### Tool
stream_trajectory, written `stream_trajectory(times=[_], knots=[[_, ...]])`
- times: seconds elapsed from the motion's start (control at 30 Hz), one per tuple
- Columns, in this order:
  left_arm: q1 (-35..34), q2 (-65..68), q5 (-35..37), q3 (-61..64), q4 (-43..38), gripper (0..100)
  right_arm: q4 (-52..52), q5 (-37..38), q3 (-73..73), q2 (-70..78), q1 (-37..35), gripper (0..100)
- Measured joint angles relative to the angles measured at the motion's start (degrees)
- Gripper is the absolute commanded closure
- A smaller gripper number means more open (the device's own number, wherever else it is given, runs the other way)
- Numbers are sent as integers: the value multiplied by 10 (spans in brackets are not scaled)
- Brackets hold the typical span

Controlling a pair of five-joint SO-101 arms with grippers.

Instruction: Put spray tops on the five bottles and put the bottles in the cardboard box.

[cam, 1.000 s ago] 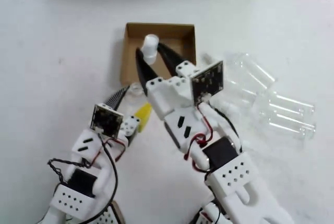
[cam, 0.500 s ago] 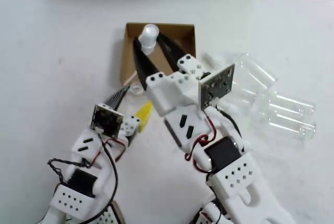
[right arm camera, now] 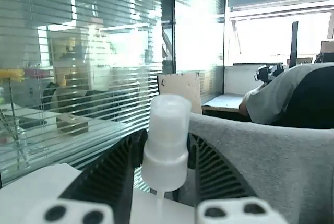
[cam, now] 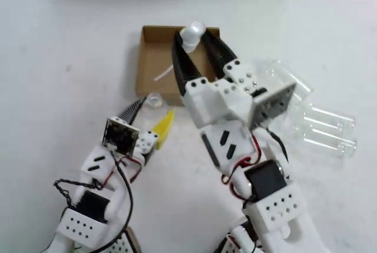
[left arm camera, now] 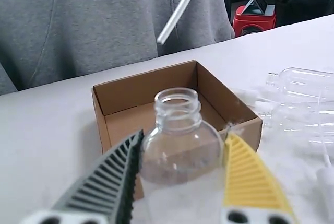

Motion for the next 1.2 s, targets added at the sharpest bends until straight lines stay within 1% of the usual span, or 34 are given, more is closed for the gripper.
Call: stream_trajectory(times=[0.2,0.3,0.47,0.73,0.9,1.1,1.2], knots=[[0,0,0,0,0,932,67,0,0,-33,-9,982],[1,0,0,0,0,932,84,0,4,-35,-18,982],[1,0,0,0,0,932,84,0,26,-36,-36,982],[1,0,0,0,0,932,84,0,42,-36,-40,982],[2,0,0,0,0,932,48,0,82,-36,-69,982],[2,0,0,0,0,932,39,0,98,-33,-78,982],[2,0,0,0,0,932,39,0,99,-4,-79,982]])
